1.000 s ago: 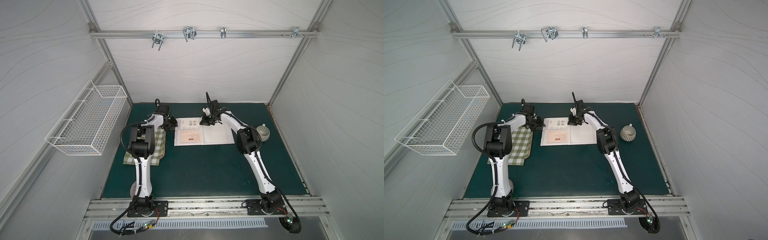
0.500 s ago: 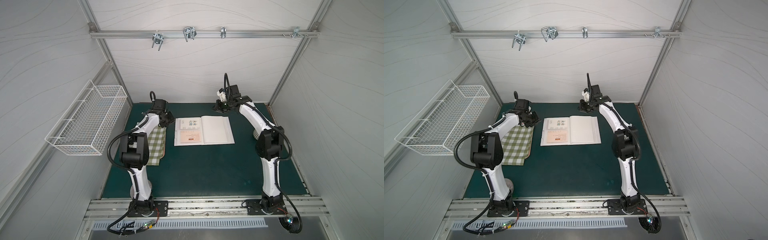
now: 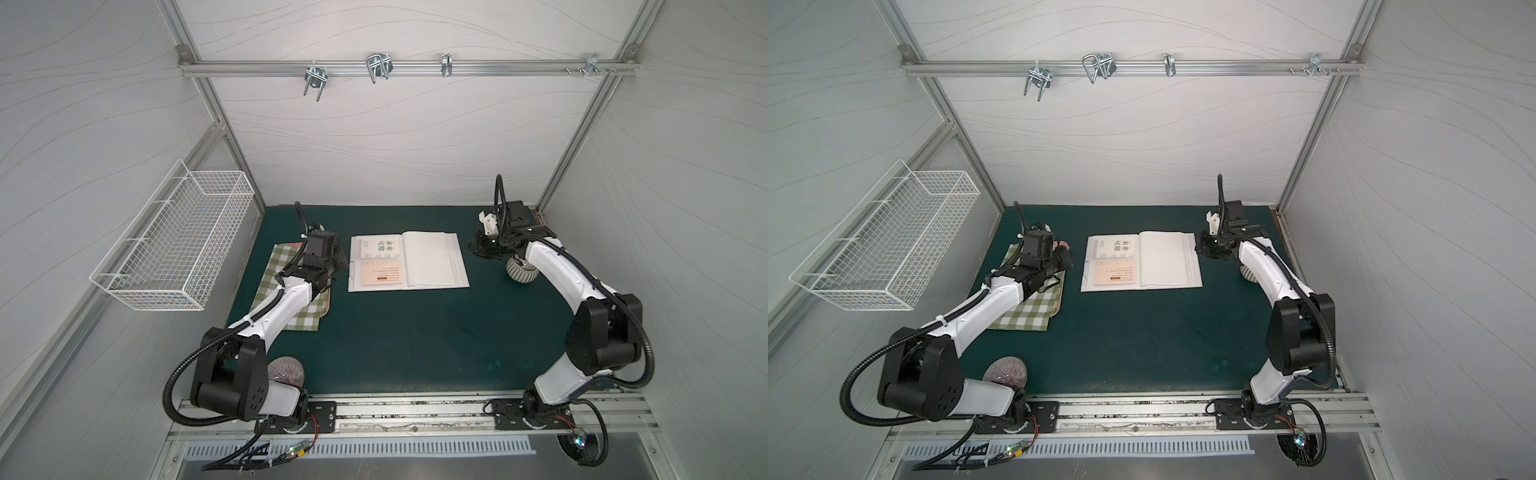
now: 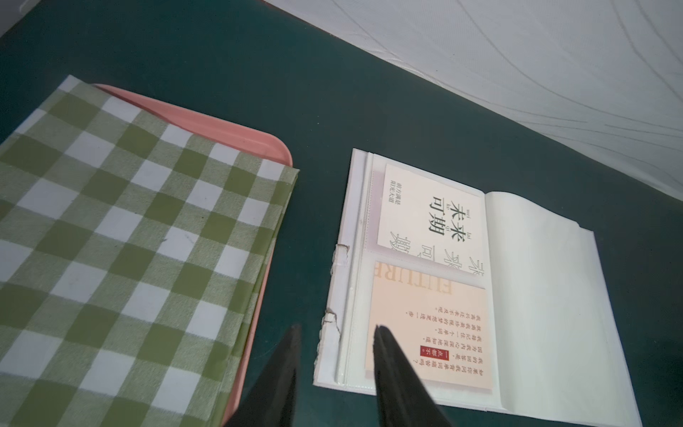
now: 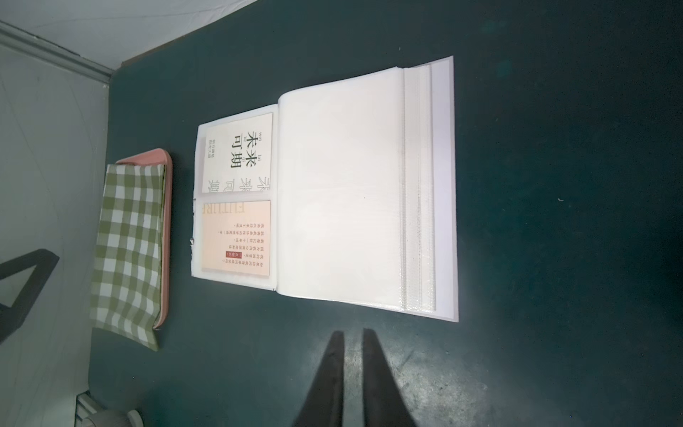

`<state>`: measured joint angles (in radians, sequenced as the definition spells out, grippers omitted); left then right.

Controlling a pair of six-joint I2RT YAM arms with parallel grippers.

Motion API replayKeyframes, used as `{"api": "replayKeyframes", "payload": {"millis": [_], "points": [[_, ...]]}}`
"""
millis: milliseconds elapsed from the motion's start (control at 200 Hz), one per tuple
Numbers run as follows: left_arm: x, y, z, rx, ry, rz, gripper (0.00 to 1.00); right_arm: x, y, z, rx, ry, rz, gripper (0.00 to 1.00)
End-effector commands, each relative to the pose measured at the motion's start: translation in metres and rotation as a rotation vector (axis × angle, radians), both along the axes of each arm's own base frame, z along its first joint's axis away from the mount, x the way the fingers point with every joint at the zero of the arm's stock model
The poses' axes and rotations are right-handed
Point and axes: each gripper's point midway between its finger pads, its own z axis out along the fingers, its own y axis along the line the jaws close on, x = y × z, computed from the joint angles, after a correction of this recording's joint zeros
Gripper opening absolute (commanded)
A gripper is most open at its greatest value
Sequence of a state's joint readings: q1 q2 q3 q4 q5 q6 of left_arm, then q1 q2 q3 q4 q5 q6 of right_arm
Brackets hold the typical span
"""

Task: Place the photos into the photo albums
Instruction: Close the photo album at the center of the board.

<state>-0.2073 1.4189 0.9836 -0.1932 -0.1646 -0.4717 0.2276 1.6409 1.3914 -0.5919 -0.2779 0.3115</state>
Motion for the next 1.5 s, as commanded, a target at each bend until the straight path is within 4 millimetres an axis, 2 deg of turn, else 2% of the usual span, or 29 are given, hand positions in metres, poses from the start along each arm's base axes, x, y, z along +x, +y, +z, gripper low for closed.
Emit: {"api": "replayKeyframes", "payload": {"millis": [0, 70, 205, 380, 515, 750, 955, 1115, 1280, 1495], "points": [[0.012, 0.003, 0.011, -0.064, 0.038, 0.044, 0.38, 0.0, -0.001, -0.009, 0.022, 0.065, 0.024, 0.32], [0.013, -0.012, -0.006, -0.126, 0.101, 0.007, 0.39, 0.001, -0.004, -0.022, 0.031, 0.108, 0.012, 0.46], [0.018, -0.032, -0.045, -0.198, 0.224, -0.044, 0.39, 0.006, -0.008, -0.052, 0.105, 0.189, 0.002, 0.48], [0.022, -0.042, -0.081, -0.235, 0.321, -0.062, 0.38, 0.003, -0.017, -0.09, 0.109, 0.281, -0.033, 0.48], [0.021, -0.049, -0.099, -0.258, 0.376, -0.081, 0.38, -0.016, -0.02, -0.122, 0.108, 0.358, -0.073, 0.48], [0.02, -0.047, -0.119, -0.247, 0.428, -0.076, 0.38, -0.025, -0.022, -0.152, 0.135, 0.413, -0.118, 0.49], [0.018, -0.05, -0.138, -0.264, 0.477, -0.078, 0.38, -0.028, -0.02, -0.169, 0.18, 0.444, -0.131, 0.49], [0.019, -0.05, -0.144, -0.265, 0.483, -0.074, 0.38, -0.028, -0.019, -0.174, 0.25, 0.44, -0.145, 0.49], [0.018, -0.052, -0.153, -0.278, 0.507, -0.075, 0.38, -0.02, -0.016, -0.172, 0.316, 0.394, -0.139, 0.49], [0.016, -0.045, -0.167, -0.286, 0.538, -0.054, 0.38, -0.005, 0.0, -0.161, 0.452, 0.304, -0.082, 0.49]]}}
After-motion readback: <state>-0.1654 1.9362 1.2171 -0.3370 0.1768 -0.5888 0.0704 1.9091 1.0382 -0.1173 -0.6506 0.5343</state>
